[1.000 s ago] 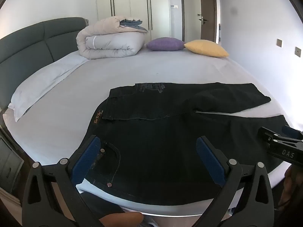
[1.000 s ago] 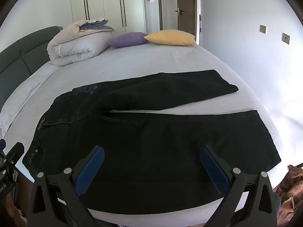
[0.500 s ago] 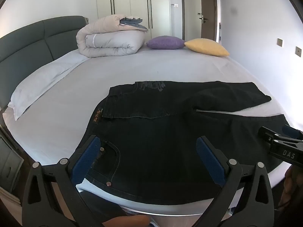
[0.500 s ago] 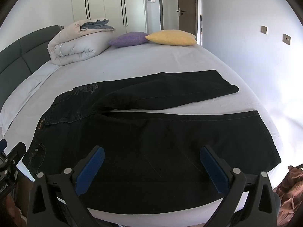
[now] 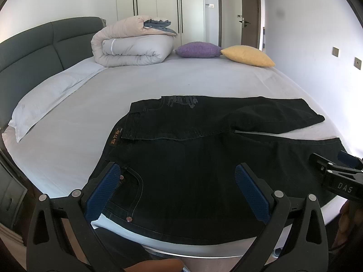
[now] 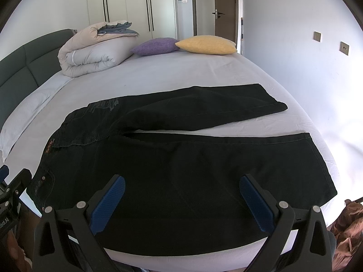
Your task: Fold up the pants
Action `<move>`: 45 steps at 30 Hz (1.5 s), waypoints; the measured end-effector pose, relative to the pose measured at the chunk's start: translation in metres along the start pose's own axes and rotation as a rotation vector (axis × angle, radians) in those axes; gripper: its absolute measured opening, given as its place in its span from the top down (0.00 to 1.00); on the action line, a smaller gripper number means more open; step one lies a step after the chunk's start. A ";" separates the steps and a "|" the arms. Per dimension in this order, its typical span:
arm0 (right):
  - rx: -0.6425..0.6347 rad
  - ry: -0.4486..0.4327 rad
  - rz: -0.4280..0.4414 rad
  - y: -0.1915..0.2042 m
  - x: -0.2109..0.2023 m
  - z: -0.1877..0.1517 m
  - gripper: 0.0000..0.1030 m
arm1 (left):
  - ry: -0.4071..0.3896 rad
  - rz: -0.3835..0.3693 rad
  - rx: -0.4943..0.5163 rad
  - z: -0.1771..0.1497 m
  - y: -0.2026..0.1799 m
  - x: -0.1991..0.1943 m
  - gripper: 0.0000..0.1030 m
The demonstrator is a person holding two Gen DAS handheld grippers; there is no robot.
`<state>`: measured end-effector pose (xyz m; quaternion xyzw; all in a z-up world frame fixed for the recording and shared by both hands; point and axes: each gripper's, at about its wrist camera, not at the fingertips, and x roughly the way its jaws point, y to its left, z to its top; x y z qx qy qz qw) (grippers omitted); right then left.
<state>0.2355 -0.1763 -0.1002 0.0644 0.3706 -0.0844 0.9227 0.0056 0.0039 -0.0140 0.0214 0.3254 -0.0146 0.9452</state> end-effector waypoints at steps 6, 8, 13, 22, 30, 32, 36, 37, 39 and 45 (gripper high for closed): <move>-0.001 0.000 0.000 0.000 0.001 0.000 0.00 | 0.002 0.000 0.000 0.000 -0.001 0.000 0.00; -0.001 0.000 -0.001 0.000 0.001 -0.001 0.00 | 0.003 0.000 0.001 0.000 0.000 0.001 0.00; -0.001 0.001 -0.001 0.000 0.001 -0.001 0.00 | 0.003 -0.001 0.001 -0.001 -0.001 0.001 0.00; -0.002 0.001 -0.001 0.001 0.001 -0.001 0.00 | 0.004 -0.001 0.000 0.000 -0.001 0.002 0.00; -0.002 0.001 -0.001 0.000 0.001 -0.001 0.00 | 0.006 -0.002 0.000 -0.003 -0.002 0.002 0.00; -0.003 0.002 -0.001 0.000 0.001 -0.002 0.00 | 0.007 -0.002 -0.001 -0.003 -0.002 0.002 0.00; -0.002 0.002 -0.001 0.001 0.001 -0.002 0.00 | 0.008 -0.003 -0.001 -0.005 -0.003 0.002 0.00; -0.001 0.002 -0.001 0.001 0.001 -0.002 0.00 | 0.008 -0.004 -0.002 -0.005 -0.003 0.002 0.00; -0.003 0.002 -0.001 0.000 0.001 -0.002 0.00 | 0.009 -0.003 -0.002 -0.005 -0.003 0.002 0.00; -0.002 0.003 -0.001 0.000 0.002 -0.002 0.00 | 0.010 -0.005 -0.002 -0.006 -0.004 0.002 0.00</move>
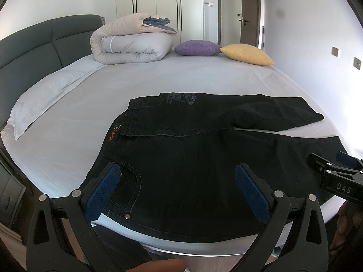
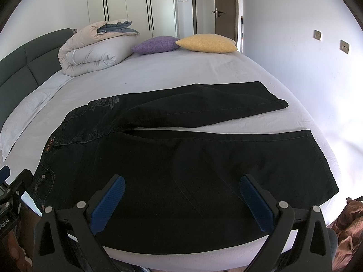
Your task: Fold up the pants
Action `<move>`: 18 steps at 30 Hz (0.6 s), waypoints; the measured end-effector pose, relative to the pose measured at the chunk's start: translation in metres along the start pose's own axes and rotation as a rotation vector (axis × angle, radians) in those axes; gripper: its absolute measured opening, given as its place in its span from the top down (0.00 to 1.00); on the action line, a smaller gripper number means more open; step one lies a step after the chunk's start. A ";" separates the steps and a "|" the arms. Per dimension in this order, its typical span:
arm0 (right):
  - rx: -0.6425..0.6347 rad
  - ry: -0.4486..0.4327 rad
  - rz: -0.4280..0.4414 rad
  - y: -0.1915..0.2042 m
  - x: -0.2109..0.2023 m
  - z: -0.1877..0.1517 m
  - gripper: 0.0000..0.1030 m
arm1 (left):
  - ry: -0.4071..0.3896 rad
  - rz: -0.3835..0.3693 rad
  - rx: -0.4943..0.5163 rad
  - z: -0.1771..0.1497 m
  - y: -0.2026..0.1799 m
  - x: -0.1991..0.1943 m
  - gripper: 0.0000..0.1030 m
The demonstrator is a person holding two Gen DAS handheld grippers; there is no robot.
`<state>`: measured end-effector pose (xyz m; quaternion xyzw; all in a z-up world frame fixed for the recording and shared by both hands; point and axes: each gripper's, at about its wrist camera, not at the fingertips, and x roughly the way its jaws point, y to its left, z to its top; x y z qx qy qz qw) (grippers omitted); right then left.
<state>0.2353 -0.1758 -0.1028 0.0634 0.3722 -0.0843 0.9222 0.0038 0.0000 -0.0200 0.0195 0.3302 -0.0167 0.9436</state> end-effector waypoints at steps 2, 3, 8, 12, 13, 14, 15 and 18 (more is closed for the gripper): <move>0.000 0.000 0.000 0.000 0.000 0.000 0.00 | 0.001 0.000 0.000 0.000 0.000 0.000 0.00; 0.000 0.000 0.000 0.000 0.000 0.000 0.00 | 0.001 0.000 0.000 0.000 0.000 0.000 0.00; 0.000 0.001 0.000 0.000 0.000 0.000 0.00 | 0.003 -0.002 0.000 -0.001 -0.001 0.001 0.00; 0.000 0.000 0.000 0.000 0.000 0.000 0.00 | 0.004 -0.003 -0.001 -0.001 -0.001 0.001 0.00; 0.000 0.001 0.000 0.001 0.000 0.000 0.00 | 0.005 -0.004 -0.002 -0.002 -0.001 0.002 0.00; 0.000 0.001 0.000 0.001 0.000 0.000 0.00 | 0.005 -0.003 -0.002 -0.002 -0.001 0.001 0.00; 0.000 0.001 0.000 0.001 0.000 0.000 0.00 | 0.005 -0.002 -0.002 -0.003 -0.002 0.001 0.00; 0.000 0.001 0.000 0.001 0.000 0.000 0.00 | 0.008 -0.003 -0.003 -0.003 -0.001 0.002 0.00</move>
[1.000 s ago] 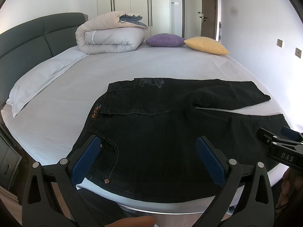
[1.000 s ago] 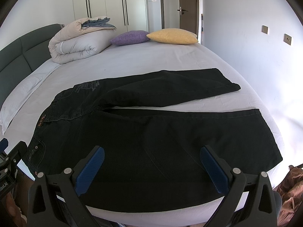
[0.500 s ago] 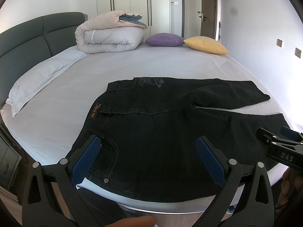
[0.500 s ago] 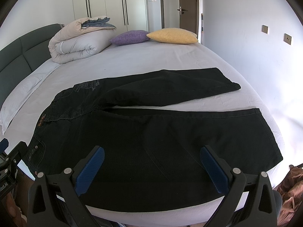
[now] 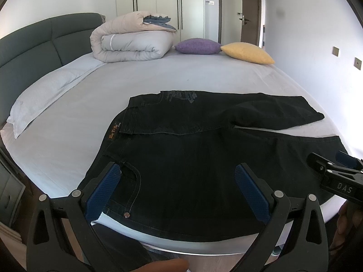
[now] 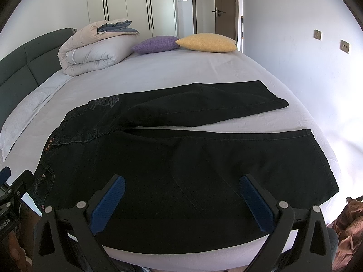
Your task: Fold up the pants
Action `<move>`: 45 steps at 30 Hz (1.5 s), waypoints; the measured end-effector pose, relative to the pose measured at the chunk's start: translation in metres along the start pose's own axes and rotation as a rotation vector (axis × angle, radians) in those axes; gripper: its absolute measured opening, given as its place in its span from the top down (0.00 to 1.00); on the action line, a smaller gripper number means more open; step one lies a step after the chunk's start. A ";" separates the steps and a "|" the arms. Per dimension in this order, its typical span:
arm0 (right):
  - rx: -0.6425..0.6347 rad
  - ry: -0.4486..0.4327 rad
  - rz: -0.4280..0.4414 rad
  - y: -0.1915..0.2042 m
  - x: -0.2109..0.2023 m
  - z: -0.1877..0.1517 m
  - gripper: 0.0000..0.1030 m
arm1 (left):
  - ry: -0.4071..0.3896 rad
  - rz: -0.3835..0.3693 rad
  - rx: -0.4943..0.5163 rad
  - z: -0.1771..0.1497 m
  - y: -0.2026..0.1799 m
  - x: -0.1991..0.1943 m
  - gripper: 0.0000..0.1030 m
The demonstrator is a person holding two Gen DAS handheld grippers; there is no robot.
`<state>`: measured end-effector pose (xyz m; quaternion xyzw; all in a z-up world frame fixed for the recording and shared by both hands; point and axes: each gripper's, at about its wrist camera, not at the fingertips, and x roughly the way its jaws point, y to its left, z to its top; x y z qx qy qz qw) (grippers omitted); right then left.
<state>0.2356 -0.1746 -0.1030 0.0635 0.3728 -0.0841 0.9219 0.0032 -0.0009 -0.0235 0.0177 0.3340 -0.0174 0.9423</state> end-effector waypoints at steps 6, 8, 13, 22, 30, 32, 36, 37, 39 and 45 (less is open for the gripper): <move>0.000 0.000 0.000 0.000 0.000 0.000 0.00 | 0.009 -0.003 -0.003 0.000 0.005 0.003 0.00; 0.000 0.001 0.000 0.000 0.000 0.000 0.00 | 0.011 -0.004 -0.002 0.000 0.005 0.004 0.00; -0.001 0.003 0.001 0.002 0.002 -0.002 0.00 | 0.017 -0.005 0.005 0.002 0.004 0.008 0.00; -0.020 0.015 0.003 0.009 0.012 0.000 0.00 | 0.020 -0.019 0.072 0.001 0.001 0.025 0.00; -0.075 0.032 0.139 0.004 0.047 0.032 0.00 | 0.083 -0.015 0.123 0.025 0.024 0.089 0.00; -0.091 0.022 0.172 0.003 0.056 0.047 0.00 | 0.132 -0.034 0.111 0.031 0.034 0.109 0.00; -0.137 0.022 0.237 -0.001 0.079 0.074 0.00 | 0.105 -0.090 0.004 0.045 0.059 0.139 0.00; -0.153 0.020 0.272 -0.001 0.086 0.080 0.00 | 0.104 -0.084 0.013 0.052 0.063 0.149 0.00; -0.187 0.025 0.317 -0.002 0.098 0.092 0.00 | 0.198 -0.073 0.080 0.069 0.064 0.176 0.00; -0.346 0.042 0.409 -0.002 0.130 0.117 0.11 | 0.171 -0.135 0.275 0.159 0.073 0.265 0.00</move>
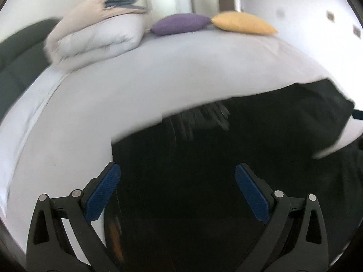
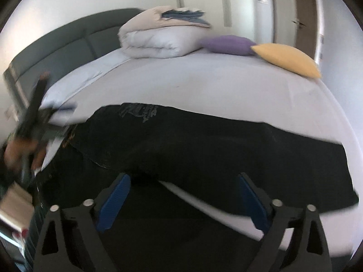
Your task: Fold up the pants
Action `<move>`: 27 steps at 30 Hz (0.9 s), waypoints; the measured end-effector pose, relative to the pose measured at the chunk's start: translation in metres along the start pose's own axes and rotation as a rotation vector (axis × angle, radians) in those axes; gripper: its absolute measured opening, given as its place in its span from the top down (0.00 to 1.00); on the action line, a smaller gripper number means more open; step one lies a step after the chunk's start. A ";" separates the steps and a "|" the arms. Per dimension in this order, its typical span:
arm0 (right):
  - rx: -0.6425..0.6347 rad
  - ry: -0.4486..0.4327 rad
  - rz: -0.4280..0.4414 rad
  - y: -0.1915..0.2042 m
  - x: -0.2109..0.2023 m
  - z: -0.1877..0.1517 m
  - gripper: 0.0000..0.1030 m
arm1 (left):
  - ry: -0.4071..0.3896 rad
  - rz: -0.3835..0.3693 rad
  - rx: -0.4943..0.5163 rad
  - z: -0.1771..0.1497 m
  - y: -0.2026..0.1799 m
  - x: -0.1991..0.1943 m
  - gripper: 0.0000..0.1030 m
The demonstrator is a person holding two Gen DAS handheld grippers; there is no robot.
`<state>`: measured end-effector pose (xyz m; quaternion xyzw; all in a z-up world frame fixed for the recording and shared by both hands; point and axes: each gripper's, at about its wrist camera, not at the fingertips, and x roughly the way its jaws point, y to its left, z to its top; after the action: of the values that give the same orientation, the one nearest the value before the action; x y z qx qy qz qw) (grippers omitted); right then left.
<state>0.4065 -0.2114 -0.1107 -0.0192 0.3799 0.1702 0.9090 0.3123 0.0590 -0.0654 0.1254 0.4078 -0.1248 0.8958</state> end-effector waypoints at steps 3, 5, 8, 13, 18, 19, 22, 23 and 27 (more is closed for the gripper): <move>-0.060 0.028 0.047 -0.011 0.012 0.006 0.19 | 0.057 -0.099 0.123 0.040 0.015 0.050 0.00; -0.096 0.040 0.073 -0.017 0.018 0.008 0.20 | 0.099 -0.126 0.220 0.059 0.020 0.082 0.00; -0.124 0.057 0.094 -0.027 0.029 0.012 0.20 | 0.155 -0.214 0.240 0.074 0.028 0.114 0.00; -0.134 0.088 0.122 -0.039 0.052 0.023 0.27 | 0.305 -0.329 0.260 0.080 0.041 0.170 0.06; -0.173 0.098 0.156 -0.037 0.073 0.041 0.37 | 0.345 -0.382 0.259 0.083 0.051 0.192 0.18; -0.184 0.101 0.161 -0.036 0.079 0.045 0.38 | 0.343 -0.399 0.268 0.084 0.054 0.192 0.28; -0.203 0.108 0.174 -0.030 0.092 0.057 0.42 | 0.336 -0.423 0.282 0.087 0.057 0.191 0.52; -0.208 0.109 0.175 -0.027 0.096 0.061 0.42 | 0.332 -0.428 0.286 0.088 0.059 0.190 0.56; -0.240 0.097 0.183 -0.015 0.110 0.079 0.42 | 0.278 -0.401 0.290 0.090 0.064 0.182 0.73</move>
<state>0.5373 -0.1800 -0.1330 -0.1010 0.4005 0.2952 0.8615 0.5120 0.0670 -0.1389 0.1849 0.5211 -0.3383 0.7614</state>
